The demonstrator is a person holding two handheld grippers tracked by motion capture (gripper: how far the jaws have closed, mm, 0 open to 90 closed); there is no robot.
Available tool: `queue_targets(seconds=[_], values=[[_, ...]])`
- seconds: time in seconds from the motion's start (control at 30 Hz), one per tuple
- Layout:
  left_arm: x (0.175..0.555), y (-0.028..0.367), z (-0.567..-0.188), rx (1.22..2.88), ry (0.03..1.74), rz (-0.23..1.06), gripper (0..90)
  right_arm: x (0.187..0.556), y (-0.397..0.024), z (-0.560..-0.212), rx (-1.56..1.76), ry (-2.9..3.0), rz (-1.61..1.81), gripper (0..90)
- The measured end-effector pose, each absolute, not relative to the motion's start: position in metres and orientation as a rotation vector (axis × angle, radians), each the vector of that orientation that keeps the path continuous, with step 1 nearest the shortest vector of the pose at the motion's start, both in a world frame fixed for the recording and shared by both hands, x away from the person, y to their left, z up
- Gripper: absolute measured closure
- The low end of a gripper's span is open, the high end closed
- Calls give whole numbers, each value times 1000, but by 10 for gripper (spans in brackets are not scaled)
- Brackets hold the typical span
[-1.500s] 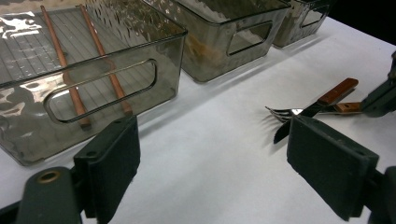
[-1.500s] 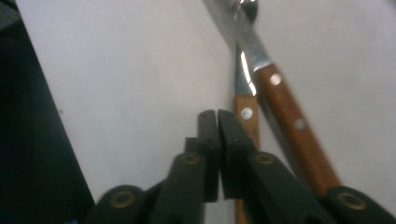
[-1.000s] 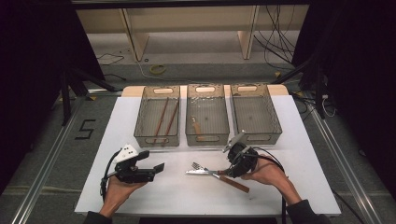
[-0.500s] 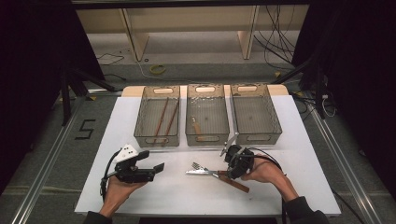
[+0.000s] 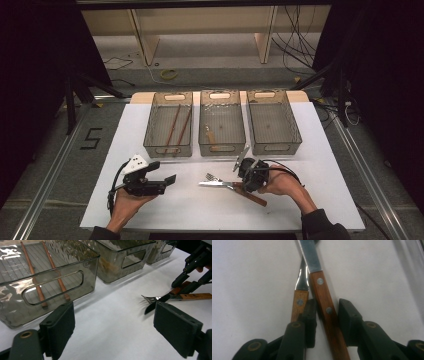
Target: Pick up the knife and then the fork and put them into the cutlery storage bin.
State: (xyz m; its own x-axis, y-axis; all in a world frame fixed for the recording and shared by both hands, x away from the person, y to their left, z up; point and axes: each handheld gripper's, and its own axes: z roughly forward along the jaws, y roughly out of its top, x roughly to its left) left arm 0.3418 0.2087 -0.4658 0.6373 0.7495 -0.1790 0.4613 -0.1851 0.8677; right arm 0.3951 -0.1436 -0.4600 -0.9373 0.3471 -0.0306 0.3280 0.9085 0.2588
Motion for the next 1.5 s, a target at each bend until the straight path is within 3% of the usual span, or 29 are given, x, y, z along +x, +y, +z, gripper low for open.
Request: queue_targets(seconds=[0.3, 1.5], values=[[342, 209, -466, 1831, 968, 352, 169, 392, -143, -460, 456, 3006, 386, 763], [342, 210, -465, 1832, 969, 357, 169, 391, -153, -440, 564, 2973, 567, 773]])
